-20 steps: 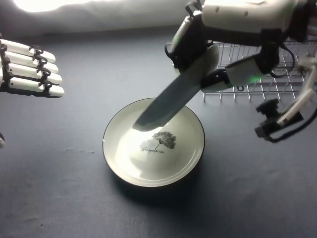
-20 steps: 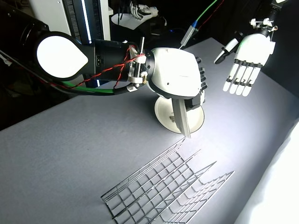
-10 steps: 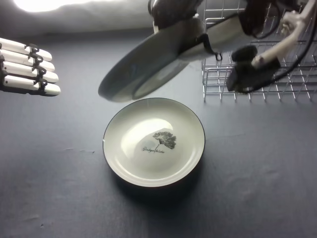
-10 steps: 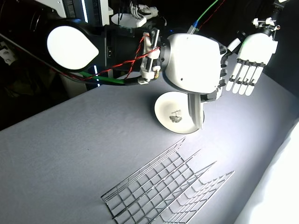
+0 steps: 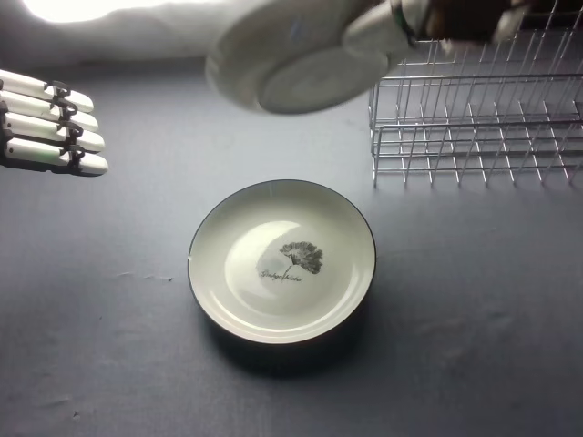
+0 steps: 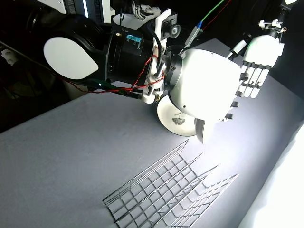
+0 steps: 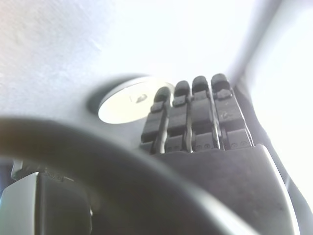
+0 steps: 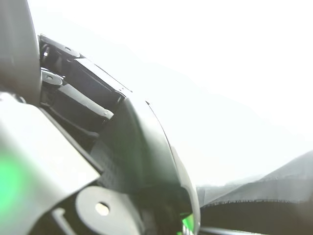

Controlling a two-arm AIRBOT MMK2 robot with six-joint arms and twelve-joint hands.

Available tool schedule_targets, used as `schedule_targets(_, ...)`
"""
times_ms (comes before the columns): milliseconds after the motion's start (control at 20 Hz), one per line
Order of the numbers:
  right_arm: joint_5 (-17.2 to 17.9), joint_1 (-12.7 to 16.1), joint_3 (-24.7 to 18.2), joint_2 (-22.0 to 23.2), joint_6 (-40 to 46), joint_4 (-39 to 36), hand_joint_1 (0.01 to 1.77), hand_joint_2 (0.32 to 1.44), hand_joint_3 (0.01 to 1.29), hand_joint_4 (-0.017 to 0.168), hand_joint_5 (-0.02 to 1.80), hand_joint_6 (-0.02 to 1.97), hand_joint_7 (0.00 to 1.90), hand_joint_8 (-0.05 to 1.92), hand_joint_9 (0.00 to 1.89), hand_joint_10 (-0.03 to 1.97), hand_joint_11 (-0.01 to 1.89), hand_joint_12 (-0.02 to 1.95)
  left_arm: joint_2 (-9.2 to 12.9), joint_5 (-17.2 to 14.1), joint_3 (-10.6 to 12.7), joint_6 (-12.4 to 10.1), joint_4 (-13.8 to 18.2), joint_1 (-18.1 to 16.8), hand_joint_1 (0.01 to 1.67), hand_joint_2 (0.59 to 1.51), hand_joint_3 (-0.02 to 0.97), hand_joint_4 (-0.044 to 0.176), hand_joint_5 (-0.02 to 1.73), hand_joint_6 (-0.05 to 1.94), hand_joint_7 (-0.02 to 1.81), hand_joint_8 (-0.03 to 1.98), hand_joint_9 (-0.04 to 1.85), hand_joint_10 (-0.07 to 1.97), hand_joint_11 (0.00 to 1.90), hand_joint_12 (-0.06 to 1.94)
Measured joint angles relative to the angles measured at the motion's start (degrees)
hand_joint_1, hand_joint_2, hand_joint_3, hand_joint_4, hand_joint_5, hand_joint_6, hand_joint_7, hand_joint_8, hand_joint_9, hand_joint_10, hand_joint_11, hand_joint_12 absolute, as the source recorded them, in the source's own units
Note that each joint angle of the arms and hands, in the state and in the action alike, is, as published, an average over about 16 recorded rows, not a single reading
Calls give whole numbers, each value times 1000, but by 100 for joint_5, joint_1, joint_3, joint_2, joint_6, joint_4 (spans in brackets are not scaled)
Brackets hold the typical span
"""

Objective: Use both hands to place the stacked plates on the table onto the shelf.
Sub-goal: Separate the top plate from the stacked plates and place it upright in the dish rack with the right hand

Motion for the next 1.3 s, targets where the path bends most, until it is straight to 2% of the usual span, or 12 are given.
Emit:
schedule_targets(400,-545,328,260,-111,46,772,1412,970,13,-7,1015,816,1158,616,1071,878,933,937,-48,-248,13,87,6,-7,13,1122,8,-1,20,6,18,8,15,7,14,3)
schedule_targets(700,-842,418,350,-118,61,1012,1413,971,13,-7,1014,816,1154,625,1074,863,933,935,-157,-574,12,131,15,2,13,1122,8,-1,20,6,17,8,15,7,14,3)
schedule_targets(1050,-945,377,414,-32,84,1050,1413,971,13,-8,1007,817,1159,617,1078,865,933,935,-311,-860,20,50,12,29,13,1123,7,-1,20,6,15,9,16,7,14,3)
schedule_targets(1300,-877,334,487,27,97,1021,1412,971,14,-8,1002,817,1163,617,1078,876,934,935,-378,-990,39,-55,-26,47,13,1124,8,-1,20,6,14,9,16,7,14,3)
